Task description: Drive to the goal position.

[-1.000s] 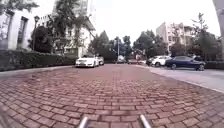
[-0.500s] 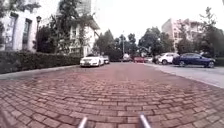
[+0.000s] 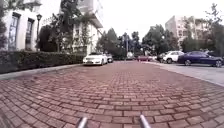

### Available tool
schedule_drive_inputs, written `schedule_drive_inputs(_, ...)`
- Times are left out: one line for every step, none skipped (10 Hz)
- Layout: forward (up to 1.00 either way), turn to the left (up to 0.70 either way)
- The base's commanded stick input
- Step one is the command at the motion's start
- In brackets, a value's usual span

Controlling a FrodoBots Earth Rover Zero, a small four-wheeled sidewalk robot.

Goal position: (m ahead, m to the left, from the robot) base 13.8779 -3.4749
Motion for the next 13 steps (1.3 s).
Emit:
schedule_drive_inputs(0.45, 0.0)
schedule_drive_inputs(0.45, 0.0)
schedule_drive_inputs(0.45, 0.0)
schedule_drive_inputs(0.45, 0.0)
schedule_drive_inputs(0.45, 0.0)
schedule_drive_inputs(0.45, 0.0)
schedule_drive_inputs(0.45, 0.0)
schedule_drive_inputs(0.45, 0.0)
schedule_drive_inputs(0.45, 0.0)
schedule_drive_inputs(0.45, 0.0)
schedule_drive_inputs(0.45, 0.0)
schedule_drive_inputs(0.45, 0.0)
schedule_drive_inputs(0.45, 0.0)
